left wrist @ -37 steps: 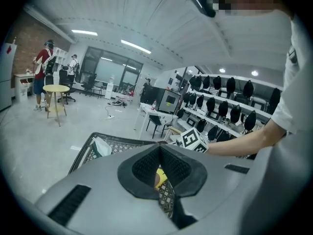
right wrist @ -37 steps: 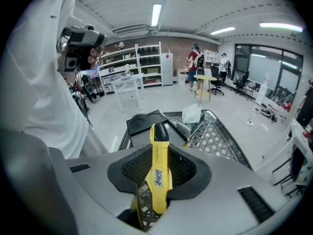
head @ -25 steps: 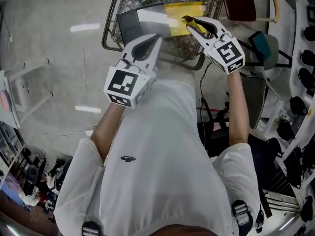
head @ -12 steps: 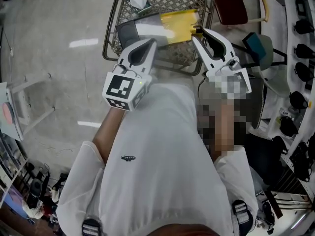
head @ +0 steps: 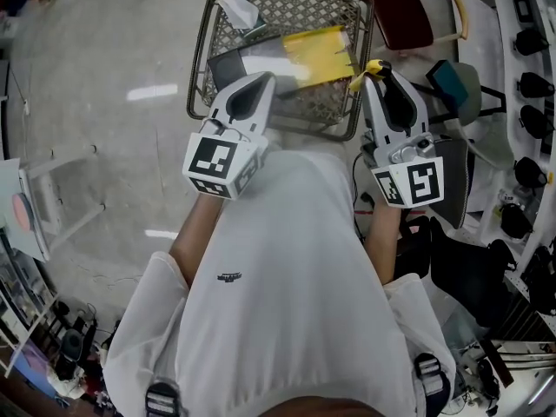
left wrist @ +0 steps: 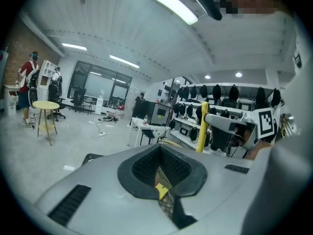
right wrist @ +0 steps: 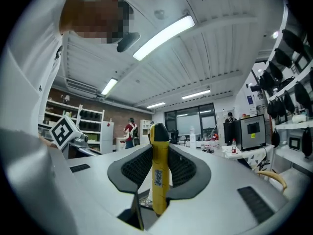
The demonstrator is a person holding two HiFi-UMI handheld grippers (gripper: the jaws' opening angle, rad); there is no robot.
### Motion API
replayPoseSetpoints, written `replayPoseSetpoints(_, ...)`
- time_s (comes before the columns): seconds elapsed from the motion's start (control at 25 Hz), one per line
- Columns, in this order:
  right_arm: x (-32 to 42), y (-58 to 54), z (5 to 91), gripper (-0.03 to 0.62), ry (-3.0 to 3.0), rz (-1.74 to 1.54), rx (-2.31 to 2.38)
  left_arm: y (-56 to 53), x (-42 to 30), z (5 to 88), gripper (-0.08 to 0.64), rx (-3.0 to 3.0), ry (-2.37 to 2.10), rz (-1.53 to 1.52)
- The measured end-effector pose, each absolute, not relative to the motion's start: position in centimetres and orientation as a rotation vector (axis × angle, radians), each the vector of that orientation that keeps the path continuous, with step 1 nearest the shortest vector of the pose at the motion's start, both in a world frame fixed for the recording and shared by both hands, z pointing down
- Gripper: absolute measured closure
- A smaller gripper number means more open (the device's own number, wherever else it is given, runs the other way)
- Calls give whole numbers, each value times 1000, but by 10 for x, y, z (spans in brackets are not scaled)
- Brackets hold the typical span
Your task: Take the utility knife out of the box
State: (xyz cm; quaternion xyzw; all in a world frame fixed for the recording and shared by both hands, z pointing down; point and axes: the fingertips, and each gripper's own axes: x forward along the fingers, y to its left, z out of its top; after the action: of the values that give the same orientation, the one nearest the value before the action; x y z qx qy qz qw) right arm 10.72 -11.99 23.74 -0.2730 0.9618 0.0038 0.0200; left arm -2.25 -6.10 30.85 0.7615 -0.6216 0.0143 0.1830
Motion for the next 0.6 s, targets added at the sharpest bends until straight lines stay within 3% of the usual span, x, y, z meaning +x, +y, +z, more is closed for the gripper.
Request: replayPoseSetpoints(0.6, 115, -132, 252, 502, 2904, -64, -1034, -59, -36, 298, 562, 2179, -1759, 53)
